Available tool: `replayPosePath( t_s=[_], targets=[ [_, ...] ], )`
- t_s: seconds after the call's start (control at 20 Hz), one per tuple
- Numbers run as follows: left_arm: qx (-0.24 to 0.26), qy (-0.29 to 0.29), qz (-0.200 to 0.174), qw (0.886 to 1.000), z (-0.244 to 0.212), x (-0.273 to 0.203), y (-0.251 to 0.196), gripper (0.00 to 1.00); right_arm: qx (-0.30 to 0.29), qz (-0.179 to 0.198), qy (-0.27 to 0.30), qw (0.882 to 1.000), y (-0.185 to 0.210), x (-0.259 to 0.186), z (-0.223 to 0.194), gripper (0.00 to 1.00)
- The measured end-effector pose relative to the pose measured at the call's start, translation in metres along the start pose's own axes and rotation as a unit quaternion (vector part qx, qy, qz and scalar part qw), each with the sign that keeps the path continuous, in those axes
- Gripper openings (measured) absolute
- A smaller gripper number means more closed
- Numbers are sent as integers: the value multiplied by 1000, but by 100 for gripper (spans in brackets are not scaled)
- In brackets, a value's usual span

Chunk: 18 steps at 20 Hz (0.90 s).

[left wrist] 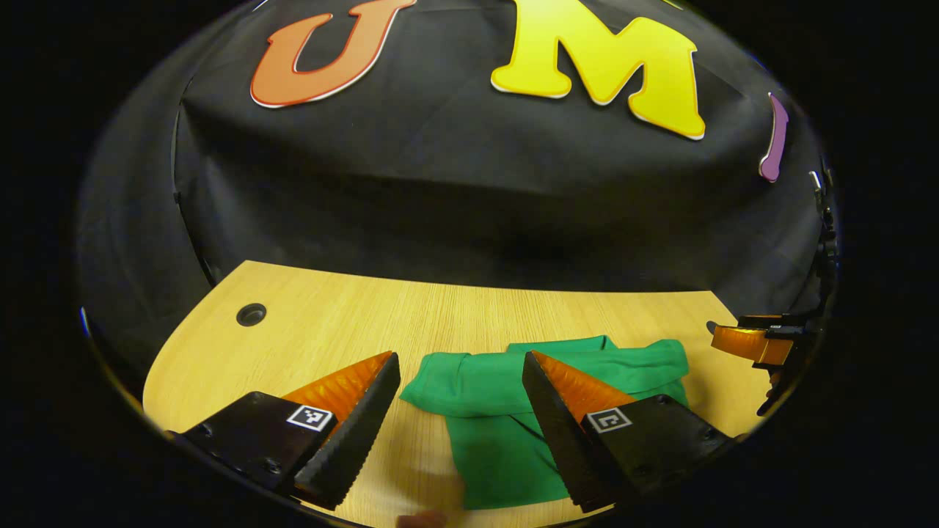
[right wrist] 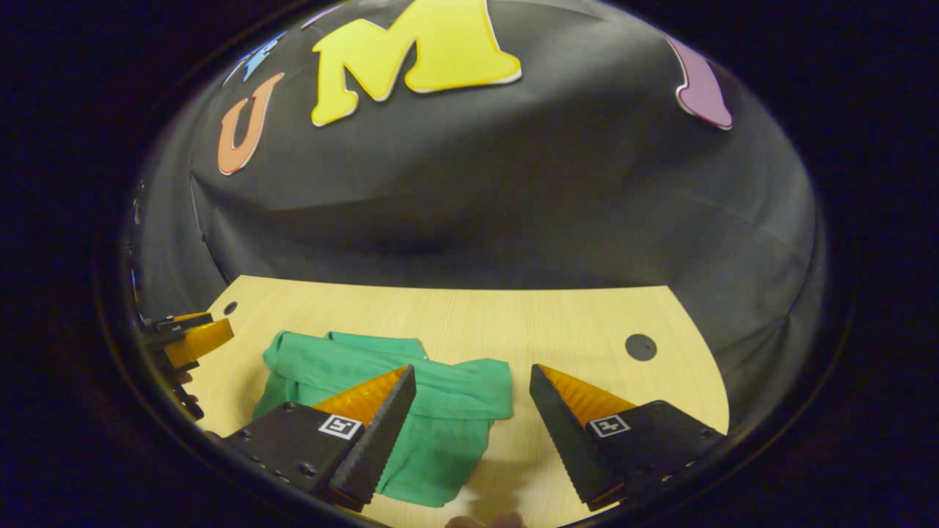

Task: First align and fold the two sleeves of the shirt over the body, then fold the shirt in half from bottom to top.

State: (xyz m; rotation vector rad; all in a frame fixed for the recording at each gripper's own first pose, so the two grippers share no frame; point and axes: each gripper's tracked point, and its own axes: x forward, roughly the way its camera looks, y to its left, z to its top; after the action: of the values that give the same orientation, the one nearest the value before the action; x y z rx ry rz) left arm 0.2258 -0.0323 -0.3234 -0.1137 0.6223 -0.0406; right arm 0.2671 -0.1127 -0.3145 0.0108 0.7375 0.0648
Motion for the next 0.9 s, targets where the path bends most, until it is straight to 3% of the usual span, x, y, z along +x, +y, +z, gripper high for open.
replayPosePath(
  t_s=[0.1,0.15,0.4,0.5,0.55,0.9],
  targets=[
    [-5,-22,1,1000,19,-24,-1,100,-13,2,-22,1000,9,-29,10,92],
    [-6,-35,0,999,29,-37,-2,100,-18,4,-33,999,16,-45,15,96],
    [9,-103,-1,995,79,-125,-11,100,-40,11,-99,994,46,-136,41,96],
    [18,-111,-2,994,85,-162,-16,100,-38,10,-126,991,54,-176,51,93],
    [18,-117,-4,993,90,-182,-20,100,-38,9,-140,989,57,-196,54,97],
    [28,-182,9,983,118,-305,-35,100,-10,-20,-215,976,74,-323,60,98]
  ],
)
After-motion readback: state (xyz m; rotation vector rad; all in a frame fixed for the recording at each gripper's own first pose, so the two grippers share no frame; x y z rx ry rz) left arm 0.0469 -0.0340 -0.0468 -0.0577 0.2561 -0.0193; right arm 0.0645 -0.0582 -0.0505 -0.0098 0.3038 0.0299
